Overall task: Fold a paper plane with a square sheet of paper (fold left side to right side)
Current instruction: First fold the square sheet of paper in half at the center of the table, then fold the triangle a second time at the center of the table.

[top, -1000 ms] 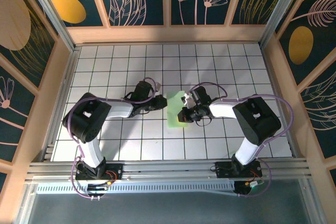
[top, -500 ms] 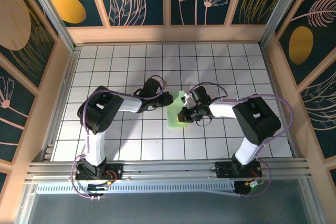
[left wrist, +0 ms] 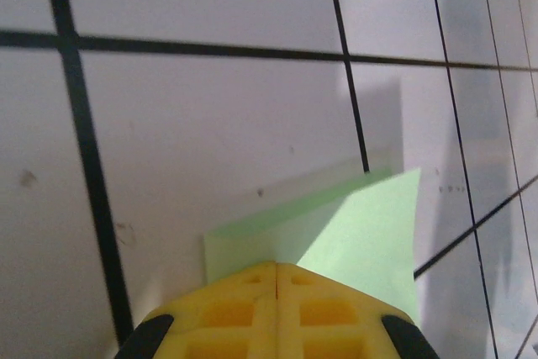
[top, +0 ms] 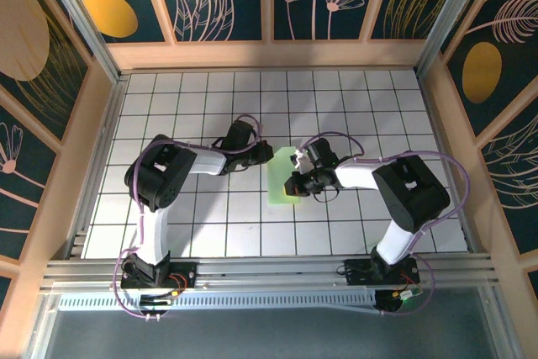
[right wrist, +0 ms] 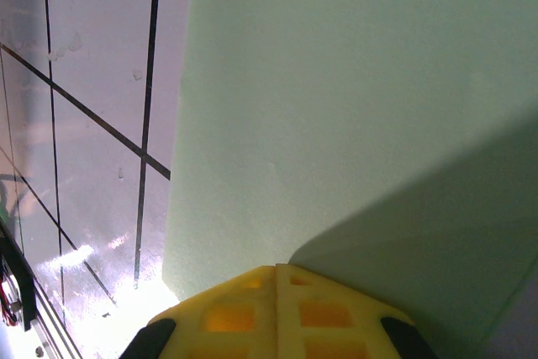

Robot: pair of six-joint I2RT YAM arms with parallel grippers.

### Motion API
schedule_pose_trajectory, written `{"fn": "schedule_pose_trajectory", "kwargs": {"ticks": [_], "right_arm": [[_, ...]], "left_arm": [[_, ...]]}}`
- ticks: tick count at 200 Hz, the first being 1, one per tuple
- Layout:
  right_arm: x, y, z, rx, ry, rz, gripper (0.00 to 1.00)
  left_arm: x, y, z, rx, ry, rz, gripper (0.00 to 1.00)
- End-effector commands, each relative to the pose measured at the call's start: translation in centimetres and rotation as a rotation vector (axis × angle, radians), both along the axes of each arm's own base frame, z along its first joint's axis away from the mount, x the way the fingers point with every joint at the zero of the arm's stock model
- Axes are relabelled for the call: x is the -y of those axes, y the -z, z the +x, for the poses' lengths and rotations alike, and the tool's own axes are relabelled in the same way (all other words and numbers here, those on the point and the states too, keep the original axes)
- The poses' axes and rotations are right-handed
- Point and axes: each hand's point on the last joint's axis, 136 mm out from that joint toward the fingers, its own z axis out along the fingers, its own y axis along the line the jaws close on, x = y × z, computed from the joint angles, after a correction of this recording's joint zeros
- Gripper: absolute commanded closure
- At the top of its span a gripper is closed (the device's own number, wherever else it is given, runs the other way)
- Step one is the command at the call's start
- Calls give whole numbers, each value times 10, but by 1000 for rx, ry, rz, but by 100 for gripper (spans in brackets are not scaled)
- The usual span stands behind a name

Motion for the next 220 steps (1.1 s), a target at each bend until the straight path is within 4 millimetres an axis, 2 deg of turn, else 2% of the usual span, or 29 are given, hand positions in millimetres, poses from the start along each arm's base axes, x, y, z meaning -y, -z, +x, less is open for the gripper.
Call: {"fn": "schedule_pose_trajectory", "kwargs": {"ticks": [1,34,67,100,131,136,168,182,186,220], "right_arm": [[48,53,-25,-120,48,-242,100],[48,53,-26,-121,47,-242,100],[47,52,-26,-121,51,-236,100],[46,48,-24,-111,60,-225,100],[45,46,-22,-103,75,-218,100],[45,46,-21,-101,79,-217,100],[47,47,-23,-104,90,-219,100],[46,46,-22,-103,92,-217,100],[46,46,-22,-102,93,-216,100],[44,45,-21,-99,95,-209,100]], "left_arm": [[-25,22,20,-13,-72,85,100],[-36,25,34,-13,-103,108,100],[-37,23,34,-5,-96,114,100],[-40,-3,29,42,-99,88,100],[-42,-37,19,87,-95,47,100],[-46,-33,10,70,-93,49,100],[-45,-53,-18,75,-75,12,100],[-40,-51,-34,53,-53,-4,100],[-38,-61,-36,68,-48,-20,100],[-20,-66,-67,34,14,-60,100]]}}
